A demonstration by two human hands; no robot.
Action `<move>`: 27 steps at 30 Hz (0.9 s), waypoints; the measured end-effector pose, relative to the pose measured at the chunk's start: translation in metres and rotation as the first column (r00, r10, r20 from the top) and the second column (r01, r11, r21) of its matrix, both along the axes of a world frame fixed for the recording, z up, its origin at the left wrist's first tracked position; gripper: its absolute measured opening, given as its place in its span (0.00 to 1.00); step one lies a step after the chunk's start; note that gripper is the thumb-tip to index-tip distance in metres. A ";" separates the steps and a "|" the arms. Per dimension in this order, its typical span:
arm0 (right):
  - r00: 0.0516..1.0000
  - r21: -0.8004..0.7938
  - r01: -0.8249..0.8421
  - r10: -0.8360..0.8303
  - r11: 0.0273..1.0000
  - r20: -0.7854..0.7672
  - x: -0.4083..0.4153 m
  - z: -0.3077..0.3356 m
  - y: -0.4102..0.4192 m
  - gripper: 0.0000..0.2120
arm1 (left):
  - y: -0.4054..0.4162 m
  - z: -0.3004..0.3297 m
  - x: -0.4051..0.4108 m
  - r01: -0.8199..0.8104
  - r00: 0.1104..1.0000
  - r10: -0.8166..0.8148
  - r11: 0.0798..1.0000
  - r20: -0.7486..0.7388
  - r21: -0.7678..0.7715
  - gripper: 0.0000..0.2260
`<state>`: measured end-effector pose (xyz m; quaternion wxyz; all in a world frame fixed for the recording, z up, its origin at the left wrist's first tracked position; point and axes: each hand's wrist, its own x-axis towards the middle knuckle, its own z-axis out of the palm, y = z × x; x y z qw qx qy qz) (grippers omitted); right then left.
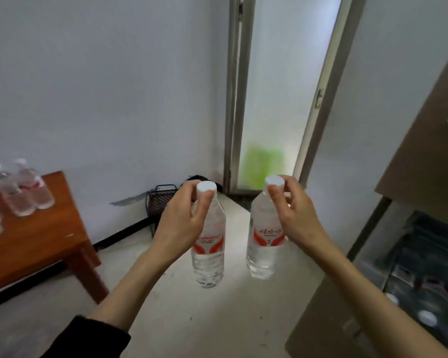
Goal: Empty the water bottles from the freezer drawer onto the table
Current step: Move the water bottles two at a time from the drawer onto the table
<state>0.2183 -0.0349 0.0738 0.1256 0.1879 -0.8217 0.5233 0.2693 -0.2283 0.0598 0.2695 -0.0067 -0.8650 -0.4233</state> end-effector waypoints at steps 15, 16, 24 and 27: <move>0.878 0.154 -0.475 0.478 0.866 0.024 -0.029 -0.045 -0.356 0.13 | -0.315 -0.045 0.066 -0.392 0.912 0.380 0.918 0.154 0.056 0.20; 0.871 0.166 -0.487 0.491 0.858 0.015 -0.034 -0.047 -0.373 0.15 | -0.329 -0.047 0.064 -0.403 0.907 0.390 0.914 0.160 0.053 0.19; 0.768 0.261 -0.622 0.640 0.738 0.021 -0.095 -0.064 -0.539 0.17 | -0.474 -0.061 0.023 -0.567 0.796 0.562 0.822 0.225 -0.052 0.12; 0.749 0.295 -0.644 0.661 0.706 0.051 -0.116 -0.072 -0.594 0.18 | -0.522 -0.070 0.007 -0.610 0.759 0.600 0.791 0.254 -0.046 0.11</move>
